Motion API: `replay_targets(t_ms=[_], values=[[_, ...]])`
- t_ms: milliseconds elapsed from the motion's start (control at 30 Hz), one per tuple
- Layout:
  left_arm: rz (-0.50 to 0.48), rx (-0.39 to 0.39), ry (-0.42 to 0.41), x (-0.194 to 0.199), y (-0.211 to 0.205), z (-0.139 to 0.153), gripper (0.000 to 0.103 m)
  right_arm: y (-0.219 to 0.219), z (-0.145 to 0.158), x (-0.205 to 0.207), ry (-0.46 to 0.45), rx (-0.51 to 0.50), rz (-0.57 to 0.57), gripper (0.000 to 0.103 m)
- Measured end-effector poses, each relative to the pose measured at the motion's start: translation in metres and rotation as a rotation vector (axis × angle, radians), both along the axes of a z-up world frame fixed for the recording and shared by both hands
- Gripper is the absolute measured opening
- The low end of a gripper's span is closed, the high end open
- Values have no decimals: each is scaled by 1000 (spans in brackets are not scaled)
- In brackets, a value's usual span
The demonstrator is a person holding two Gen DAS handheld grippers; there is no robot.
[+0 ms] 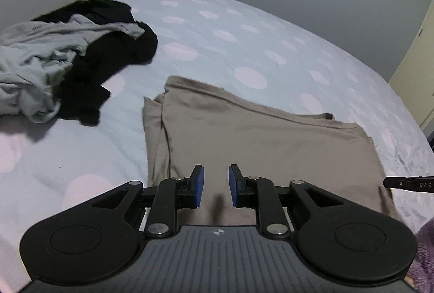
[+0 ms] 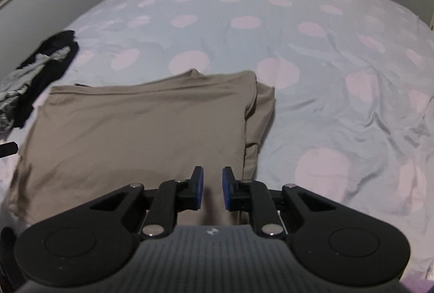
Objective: Fold clothes
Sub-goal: 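Move both open grippers to the side edge of the folded beige shirt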
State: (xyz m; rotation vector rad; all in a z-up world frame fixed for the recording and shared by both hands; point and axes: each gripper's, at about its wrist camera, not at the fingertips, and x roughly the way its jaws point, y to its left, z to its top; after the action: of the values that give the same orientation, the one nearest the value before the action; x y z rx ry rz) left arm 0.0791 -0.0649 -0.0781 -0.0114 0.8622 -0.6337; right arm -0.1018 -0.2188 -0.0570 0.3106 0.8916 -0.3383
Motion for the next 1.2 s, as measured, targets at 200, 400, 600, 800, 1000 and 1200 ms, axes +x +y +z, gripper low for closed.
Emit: replay_targets(t_ms=[200, 400, 600, 800, 1000, 1200], values=[[11, 69, 64, 9, -2, -26, 17, -9, -19, 8, 93, 55, -13, 18], [29, 64, 67, 7, 6, -13, 17, -8, -20, 7, 89, 74, -9, 28], [67, 10, 30, 19, 15, 21, 33, -25, -7, -4, -33, 179, -74, 58], [52, -5, 4, 47, 4, 28, 41, -36, 1, 10, -97, 157, -134, 61], [53, -20, 13, 59, -2, 10, 41, -48, -5, 21, -85, 132, -170, 61], [38, 36, 24, 62, -8, -7, 43, -53, -26, 26, 8, 115, -201, 69]])
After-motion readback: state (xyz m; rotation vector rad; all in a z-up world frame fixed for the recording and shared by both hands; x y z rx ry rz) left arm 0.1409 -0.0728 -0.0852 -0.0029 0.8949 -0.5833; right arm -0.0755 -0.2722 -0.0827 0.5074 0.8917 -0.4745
